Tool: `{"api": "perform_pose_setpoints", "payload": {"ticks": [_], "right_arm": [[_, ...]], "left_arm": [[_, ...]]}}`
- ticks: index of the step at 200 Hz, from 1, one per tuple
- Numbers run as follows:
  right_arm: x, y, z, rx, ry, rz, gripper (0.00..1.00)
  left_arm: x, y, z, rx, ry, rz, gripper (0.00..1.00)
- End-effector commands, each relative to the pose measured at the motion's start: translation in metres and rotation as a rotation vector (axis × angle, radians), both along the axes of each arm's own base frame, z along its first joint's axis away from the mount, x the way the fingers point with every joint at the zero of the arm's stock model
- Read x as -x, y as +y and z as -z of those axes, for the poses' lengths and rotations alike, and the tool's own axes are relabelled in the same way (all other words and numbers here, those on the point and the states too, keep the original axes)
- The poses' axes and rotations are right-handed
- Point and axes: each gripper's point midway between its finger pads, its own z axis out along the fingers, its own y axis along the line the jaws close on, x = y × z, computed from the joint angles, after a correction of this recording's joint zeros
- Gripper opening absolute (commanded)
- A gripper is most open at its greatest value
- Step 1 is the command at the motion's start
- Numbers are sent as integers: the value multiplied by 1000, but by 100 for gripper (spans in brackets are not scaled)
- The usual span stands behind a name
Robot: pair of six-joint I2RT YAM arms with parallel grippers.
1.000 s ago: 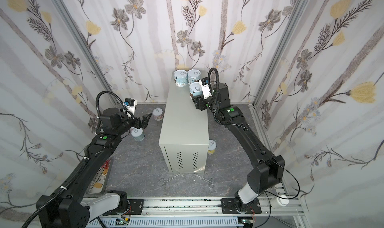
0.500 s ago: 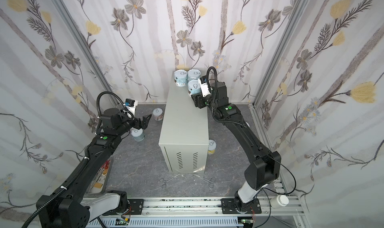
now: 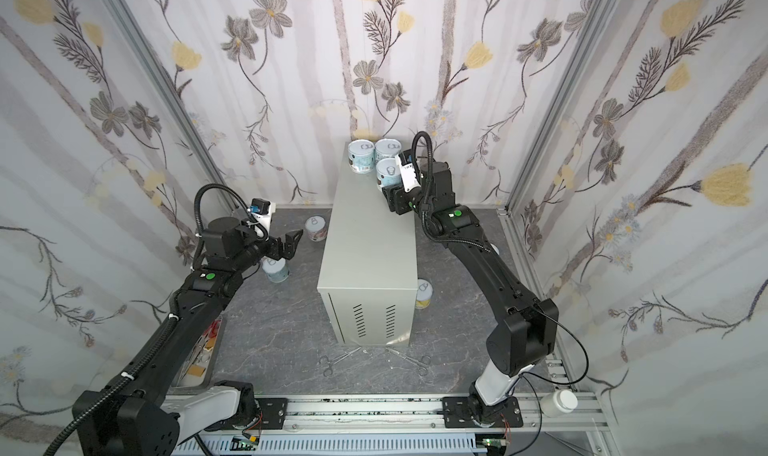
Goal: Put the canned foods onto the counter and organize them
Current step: 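Open the right gripper and raise it off the placed can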
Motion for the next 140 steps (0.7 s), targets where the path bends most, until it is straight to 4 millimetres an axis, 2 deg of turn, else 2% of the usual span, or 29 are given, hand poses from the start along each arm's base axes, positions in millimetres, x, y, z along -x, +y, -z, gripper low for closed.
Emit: {"api": "perform_pose_setpoints", "payload": {"ticks": [1,77,118,140], "right_arm": [[0,3,8,6,33,-16,71],[-2,3,12,16,42,-15,73],[3,5,7,18,31,-39,80],[6,2,2,24,21,-40,84]], "left_arm": [[-2,-1,-4,-12,-25,7,100],[-5,-2,0,-10,-14,12,100],[-4,-4,0,0,-26,19,100],[-2,0,9,25,18,-11,100]]}}
